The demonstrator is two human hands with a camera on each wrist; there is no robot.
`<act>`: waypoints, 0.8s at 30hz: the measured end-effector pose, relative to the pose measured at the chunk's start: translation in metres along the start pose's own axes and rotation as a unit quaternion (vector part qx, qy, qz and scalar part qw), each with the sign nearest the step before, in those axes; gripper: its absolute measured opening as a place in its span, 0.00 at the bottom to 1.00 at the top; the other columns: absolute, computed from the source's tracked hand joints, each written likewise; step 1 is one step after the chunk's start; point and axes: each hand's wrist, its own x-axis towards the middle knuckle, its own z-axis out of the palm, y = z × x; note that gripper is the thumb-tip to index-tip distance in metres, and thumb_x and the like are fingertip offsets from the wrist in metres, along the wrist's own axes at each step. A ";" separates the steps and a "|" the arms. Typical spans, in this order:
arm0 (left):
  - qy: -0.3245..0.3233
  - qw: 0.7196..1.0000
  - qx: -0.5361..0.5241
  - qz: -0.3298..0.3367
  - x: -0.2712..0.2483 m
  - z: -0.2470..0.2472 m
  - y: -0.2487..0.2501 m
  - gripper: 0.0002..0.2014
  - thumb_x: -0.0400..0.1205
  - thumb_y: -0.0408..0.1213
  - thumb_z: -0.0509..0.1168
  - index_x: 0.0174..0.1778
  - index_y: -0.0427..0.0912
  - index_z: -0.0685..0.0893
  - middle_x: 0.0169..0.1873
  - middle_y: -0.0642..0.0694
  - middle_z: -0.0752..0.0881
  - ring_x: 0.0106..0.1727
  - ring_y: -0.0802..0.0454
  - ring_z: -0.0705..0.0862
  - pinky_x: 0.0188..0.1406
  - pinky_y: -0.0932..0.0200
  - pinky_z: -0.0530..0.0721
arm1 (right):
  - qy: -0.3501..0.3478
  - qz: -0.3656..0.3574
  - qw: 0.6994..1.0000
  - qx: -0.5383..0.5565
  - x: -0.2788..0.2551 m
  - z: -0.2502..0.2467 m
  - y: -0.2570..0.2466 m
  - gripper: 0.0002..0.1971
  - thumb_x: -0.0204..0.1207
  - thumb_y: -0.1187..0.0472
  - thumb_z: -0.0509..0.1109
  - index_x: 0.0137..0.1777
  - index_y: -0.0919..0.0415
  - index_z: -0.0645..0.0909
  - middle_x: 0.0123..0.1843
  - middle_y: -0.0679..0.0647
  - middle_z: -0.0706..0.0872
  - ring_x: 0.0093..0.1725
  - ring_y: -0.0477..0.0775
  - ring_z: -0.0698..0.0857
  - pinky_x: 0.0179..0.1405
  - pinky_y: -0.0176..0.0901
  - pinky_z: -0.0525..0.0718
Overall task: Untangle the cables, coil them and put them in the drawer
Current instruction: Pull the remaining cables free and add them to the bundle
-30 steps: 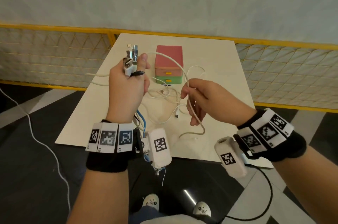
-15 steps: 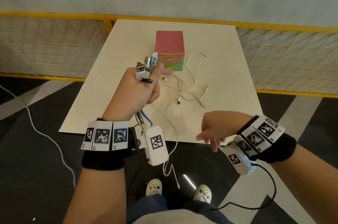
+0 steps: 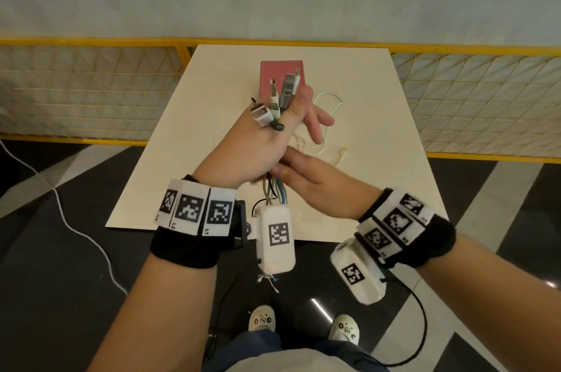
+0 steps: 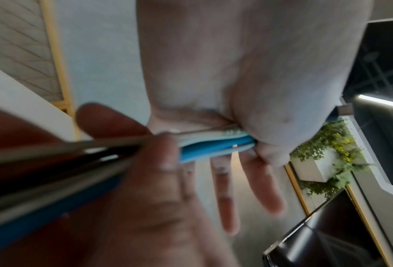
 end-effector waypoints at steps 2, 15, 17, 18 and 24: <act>0.038 0.999 0.002 0.015 0.003 -0.002 0.003 0.29 0.92 0.47 0.45 0.30 0.37 0.79 0.50 0.55 0.91 0.59 0.64 0.85 0.70 0.68 0.71 | 0.007 0.002 1.000 0.023 0.002 0.015 0.011 0.12 0.86 0.61 0.50 0.55 0.70 0.71 0.46 0.54 0.82 0.49 0.51 0.82 0.55 0.47 0.81; 0.067 0.997 0.017 -0.023 0.011 -0.002 -0.013 0.27 0.91 0.50 0.49 0.38 0.44 0.89 0.48 0.51 0.91 0.54 0.60 0.87 0.65 0.62 0.77 | 0.022 0.037 0.999 -0.018 0.016 -0.008 0.023 0.19 0.78 0.56 0.68 0.65 0.62 0.72 0.59 0.50 0.84 0.62 0.40 0.82 0.68 0.41 0.78; 0.050 0.997 0.025 -0.058 0.011 0.004 -0.012 0.24 0.89 0.50 0.54 0.40 0.42 0.90 0.44 0.49 0.90 0.42 0.65 0.87 0.50 0.63 0.80 | 0.049 -0.001 0.999 0.018 0.023 -0.013 0.004 0.05 0.80 0.69 0.62 0.54 0.62 0.74 0.45 0.49 0.83 0.46 0.34 0.84 0.55 0.29 0.80; 0.051 0.996 0.022 -0.068 0.011 0.006 -0.013 0.20 0.88 0.48 0.58 0.42 0.40 0.90 0.41 0.48 0.90 0.36 0.66 0.86 0.42 0.65 0.80 | 0.059 -0.005 0.998 0.027 0.026 -0.012 -0.001 0.08 0.81 0.73 0.58 0.49 0.61 0.74 0.38 0.49 0.80 0.38 0.37 0.82 0.45 0.26 0.80; 0.153 0.984 -0.077 0.058 0.008 -0.005 -0.012 0.18 0.77 0.33 0.75 0.60 0.48 0.80 0.34 0.57 0.85 0.37 0.52 0.85 0.42 0.59 0.83 | 0.064 0.020 0.987 0.147 0.024 -0.001 0.000 0.09 0.87 0.63 0.49 0.45 0.55 0.66 0.32 0.48 0.66 0.25 0.38 0.64 0.20 0.30 0.64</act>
